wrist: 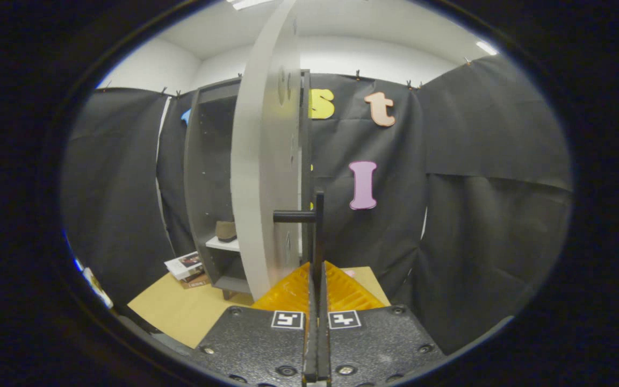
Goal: Open the shoe cabinet door, grab the shoes and put them into the shoe cabinet, then close the shoe cabinet door.
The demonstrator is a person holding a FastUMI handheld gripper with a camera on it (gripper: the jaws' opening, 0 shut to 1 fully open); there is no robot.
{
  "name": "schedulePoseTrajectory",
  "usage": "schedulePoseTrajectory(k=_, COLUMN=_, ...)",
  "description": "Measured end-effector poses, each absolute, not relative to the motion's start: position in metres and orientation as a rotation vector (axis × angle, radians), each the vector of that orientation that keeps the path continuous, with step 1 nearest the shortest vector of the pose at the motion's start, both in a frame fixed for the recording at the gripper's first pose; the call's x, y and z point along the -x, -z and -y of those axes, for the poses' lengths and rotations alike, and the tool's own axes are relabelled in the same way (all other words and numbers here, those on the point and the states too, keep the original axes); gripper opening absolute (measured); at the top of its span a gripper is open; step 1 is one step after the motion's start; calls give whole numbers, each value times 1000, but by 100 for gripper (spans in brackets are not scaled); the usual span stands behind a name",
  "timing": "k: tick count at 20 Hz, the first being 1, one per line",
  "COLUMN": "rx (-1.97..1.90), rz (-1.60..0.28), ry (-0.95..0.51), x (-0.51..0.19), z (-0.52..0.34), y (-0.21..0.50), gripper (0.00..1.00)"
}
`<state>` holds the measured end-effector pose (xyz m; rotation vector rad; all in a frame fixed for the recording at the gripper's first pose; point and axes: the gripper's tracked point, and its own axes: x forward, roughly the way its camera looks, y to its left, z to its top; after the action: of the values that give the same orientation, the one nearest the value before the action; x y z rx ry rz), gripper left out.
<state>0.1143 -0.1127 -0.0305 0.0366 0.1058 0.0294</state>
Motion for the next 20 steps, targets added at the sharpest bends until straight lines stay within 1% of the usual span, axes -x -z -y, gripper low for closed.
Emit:
schedulePoseTrajectory(k=2, rx=-24, rz=-107, ry=-56, x=-114, z=113, y=28, gripper=4)
schedulePoseTrajectory(k=4, rx=-12, rz=-102, ry=-32, x=-103, z=114, y=21, gripper=4)
schedulePoseTrajectory(k=8, rx=12, rz=-106, ry=29, x=-49, z=118, y=22, gripper=6)
schedulePoseTrajectory(k=9, rx=8, rz=-106, ry=46, x=-37, z=118, y=27, gripper=8)
schedulePoseTrajectory(k=10, rx=-6, rz=-105, ry=57, x=-27, z=114, y=30, gripper=16)
schedulePoseTrajectory(k=11, rx=-20, rz=-110, ry=58, x=-19, z=105, y=35, gripper=19)
schedulePoseTrajectory(k=13, rx=-26, rz=-125, ry=39, x=-7, z=81, y=49, gripper=29)
schedulePoseTrajectory(k=16, rx=-5, rz=-173, ry=4, x=3, z=42, y=81, gripper=61)
schedulePoseTrajectory(k=18, rx=-16, rz=-210, ry=-22, x=2, z=14, y=106, gripper=73)
schedulePoseTrajectory(k=20, rx=-20, rz=-230, ry=-41, x=-3, z=-12, y=131, gripper=77)
